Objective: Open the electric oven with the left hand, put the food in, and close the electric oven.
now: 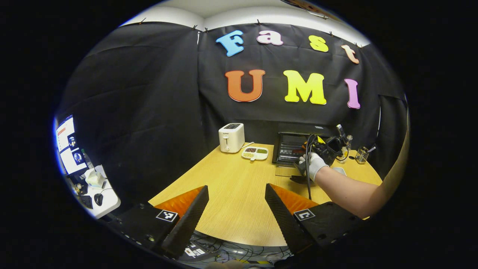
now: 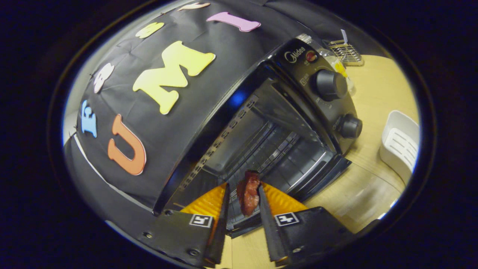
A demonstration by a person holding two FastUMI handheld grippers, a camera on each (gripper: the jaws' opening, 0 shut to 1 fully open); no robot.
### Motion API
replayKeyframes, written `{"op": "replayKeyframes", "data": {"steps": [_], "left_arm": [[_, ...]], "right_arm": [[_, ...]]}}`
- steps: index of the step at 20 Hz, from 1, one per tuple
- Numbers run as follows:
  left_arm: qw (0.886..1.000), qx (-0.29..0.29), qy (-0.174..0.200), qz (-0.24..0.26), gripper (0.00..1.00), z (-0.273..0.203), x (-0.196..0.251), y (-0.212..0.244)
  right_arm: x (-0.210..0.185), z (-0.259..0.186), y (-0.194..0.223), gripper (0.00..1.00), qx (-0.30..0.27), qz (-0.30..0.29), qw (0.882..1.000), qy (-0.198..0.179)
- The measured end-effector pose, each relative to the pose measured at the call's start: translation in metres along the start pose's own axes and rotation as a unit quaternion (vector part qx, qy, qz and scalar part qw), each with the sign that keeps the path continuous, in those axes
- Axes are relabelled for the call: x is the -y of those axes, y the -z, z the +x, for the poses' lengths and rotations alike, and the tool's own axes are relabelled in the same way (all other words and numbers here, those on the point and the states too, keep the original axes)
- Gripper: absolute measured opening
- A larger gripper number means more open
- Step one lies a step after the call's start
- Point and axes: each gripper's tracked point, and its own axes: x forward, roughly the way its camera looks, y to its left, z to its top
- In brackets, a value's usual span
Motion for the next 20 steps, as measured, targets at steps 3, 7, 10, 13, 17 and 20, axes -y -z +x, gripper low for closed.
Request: {"op": "replayKeyframes", "data": {"steps": [3, 7, 10, 13, 17, 20], "left_arm": [[1.000, 0.000, 0.004, -0.003, 0.96, 0.000, 0.002, 0.001], [1.000, 0.009, 0.004, -0.006, 0.97, -0.005, 0.001, -0.001], [1.000, 0.013, -0.001, -0.007, 0.96, -0.012, -0.002, -0.001], [1.000, 0.029, -0.010, -0.001, 0.97, -0.021, -0.007, -0.005], [0.998, 0.048, -0.021, -0.016, 0.97, -0.038, -0.013, -0.005], [0.999, 0.047, -0.018, -0.020, 0.96, -0.048, -0.013, 0.001]], "right_arm": [[0.009, -0.013, -0.003, 0.74, 0.005, -0.057, 0.998, 0.010], [0.025, -0.026, -0.005, 0.99, -0.008, -0.076, 0.997, 0.019], [0.015, -0.056, -0.016, 0.99, 0.000, -0.124, 0.992, 0.005], [-0.030, -0.111, -0.016, 0.99, -0.009, -0.229, 0.972, -0.060], [-0.064, -0.185, -0.010, 1.00, -0.032, -0.346, 0.930, -0.118], [-0.071, -0.230, -0.034, 1.00, -0.019, -0.385, 0.915, -0.124]]}}
